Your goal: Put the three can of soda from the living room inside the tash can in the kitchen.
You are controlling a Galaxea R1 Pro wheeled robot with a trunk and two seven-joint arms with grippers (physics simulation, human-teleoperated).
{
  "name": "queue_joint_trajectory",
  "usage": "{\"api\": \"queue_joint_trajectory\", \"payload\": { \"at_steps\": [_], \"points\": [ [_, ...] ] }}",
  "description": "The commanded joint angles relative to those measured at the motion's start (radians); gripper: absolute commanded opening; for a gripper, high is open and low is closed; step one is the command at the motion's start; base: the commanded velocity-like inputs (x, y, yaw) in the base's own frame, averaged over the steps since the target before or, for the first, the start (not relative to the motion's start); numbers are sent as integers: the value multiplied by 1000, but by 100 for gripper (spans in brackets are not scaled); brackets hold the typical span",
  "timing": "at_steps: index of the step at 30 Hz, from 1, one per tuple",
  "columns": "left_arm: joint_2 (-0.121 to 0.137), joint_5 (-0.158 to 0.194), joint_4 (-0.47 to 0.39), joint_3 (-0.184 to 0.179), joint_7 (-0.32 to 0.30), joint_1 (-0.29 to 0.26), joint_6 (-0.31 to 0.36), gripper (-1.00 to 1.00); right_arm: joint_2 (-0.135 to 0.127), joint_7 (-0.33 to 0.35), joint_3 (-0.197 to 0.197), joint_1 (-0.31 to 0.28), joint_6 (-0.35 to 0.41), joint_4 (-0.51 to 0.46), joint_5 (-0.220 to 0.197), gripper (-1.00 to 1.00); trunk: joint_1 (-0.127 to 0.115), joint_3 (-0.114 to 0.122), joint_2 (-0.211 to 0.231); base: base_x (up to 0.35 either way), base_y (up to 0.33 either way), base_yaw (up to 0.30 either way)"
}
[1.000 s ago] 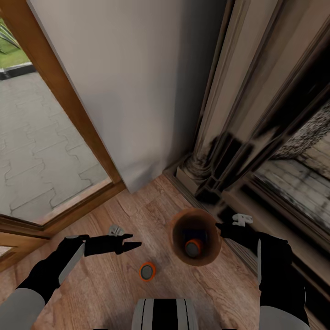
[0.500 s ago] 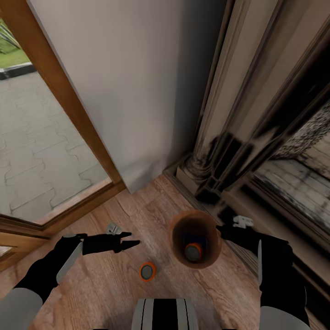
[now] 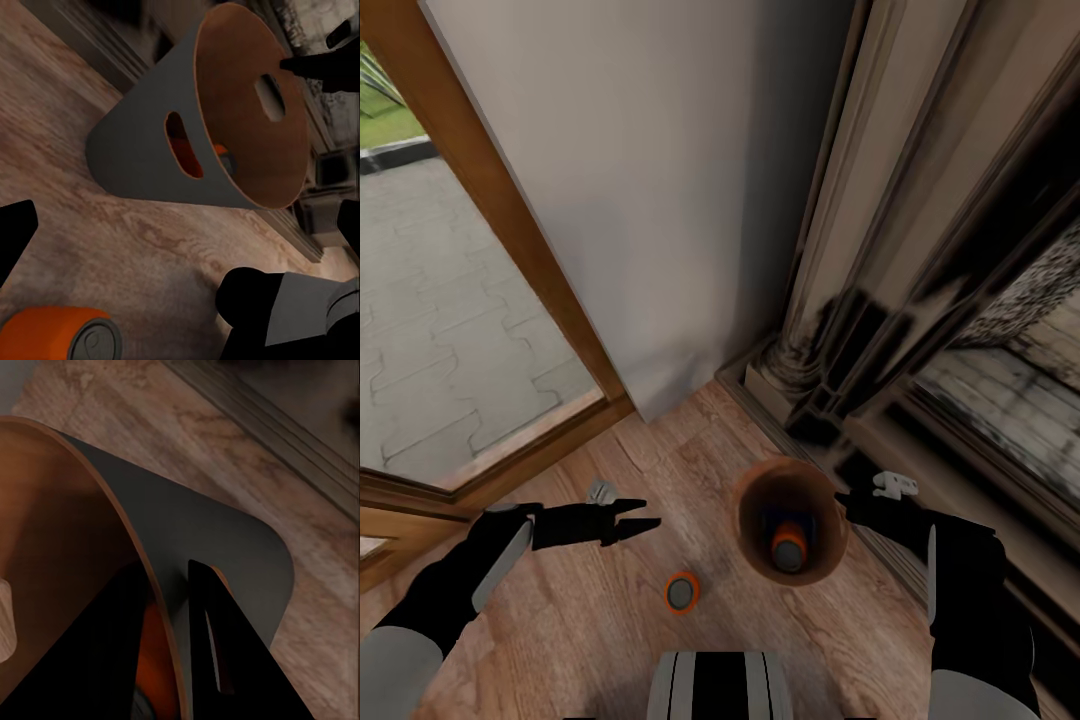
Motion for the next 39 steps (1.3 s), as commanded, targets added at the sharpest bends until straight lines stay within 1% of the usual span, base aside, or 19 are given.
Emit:
{"api": "queue_joint_trajectory", "payload": {
  "at_steps": [1, 5, 8, 12, 13, 14, 20, 25, 27, 30, 31, 33, 34, 35, 36, 37, 38, 39],
  "points": [
    [5, 5, 0, 0, -6, 0, 0, 100, 0, 2, 0, 0, 6, 0, -6, -100, 0, 0, 0, 0, 0, 0],
    [1, 3, 0, -2, -28, 0, 0, 100, 0, 9, 0, 0, 6, -1, -2, -100, 0, 0, 0, 0, 0, 0],
    [-4, -2, 8, -4, -45, 0, 2, 100, 0, 21, 0, 0, 5, -11, 15, -100, 0, 0, 0, 0, 0, 0],
    [-27, -25, 30, -27, -22, -5, 25, 100, 0, 38, -1, 0, -2, -15, 40, -100, 0, 0, 0, 0, 0, 0],
    [-33, -30, 36, -26, -17, -3, 31, 100, 0, 43, -1, 0, -4, -15, 44, -100, 0, 0, 0, 0, 0, 0],
    [-35, -25, 29, -21, -11, -2, 25, 100, 0, 46, -1, 0, -6, -15, 48, -100, 0, 0, 0, 0, 0, 0],
    [-1, 10, 2, -17, -45, -1, -7, 100, 0, 54, -1, 0, -10, -15, 59, -100, 0, 0, 0, 0, 0, 0],
    [27, 38, 4, -18, -73, 0, -7, 100, 0, 54, -1, 0, -10, -15, 60, -100, 0, 0, 0, 0, 0, 0],
    [29, 49, 4, -18, -84, 0, -7, 100, 0, 54, -1, 0, -10, -15, 60, -100, 0, 0, 0, 0, 0, 0],
    [18, 52, 10, -18, -101, -1, -7, 100, 0, 54, -1, 0, -8, -16, 61, -100, 0, 0, 0, 0, 0, 0],
    [15, 52, 12, -18, -235, -1, -7, 100, 0, 54, -1, 0, 45, -16, -9, -100, 0, 0, 0, 0, 0, 0],
    [10, 47, 17, -19, -230, 0, -7, 100, 0, 54, -1, 0, 45, -17, -9, -100, 0, 0, 0, 0, 0, 0],
    [0, 29, 21, -23, -191, 0, 2, 100, 0, 54, -1, 0, 45, -17, -9, -100, 0, 0, 0, 0, 0, 0],
    [-21, 2, 22, -30, -124, 0, 23, 100, 0, 54, -1, -1, 45, -17, -9, -100, 0, 0, 0, 0, 0, 0],
    [-74, -60, 22, -44, 32, 0, 88, 100, 0, 54, -1, -1, 45, -17, -9, -100, 0, 0, 0, 0, 0, 0],
    [-161, -142, 21, -56, 264, 0, 195, 100, 0, 54, -1, -1, 45, -17, -9, -100, 0, 0, 0, 0, 0, 0],
    [-213, -180, 22, -61, 391, 0, 247, 100, 0, 54, -1, -1, 45, -17, -10, -100, 0, 0, 0, 0, 0, 0],
    [-235, -197, 23, -63, 443, 0, 267, 100, 0, 54, -1, -1, 46, -17, -10, -100, 0, 0, 0, 0, 0, 0]
  ]
}}
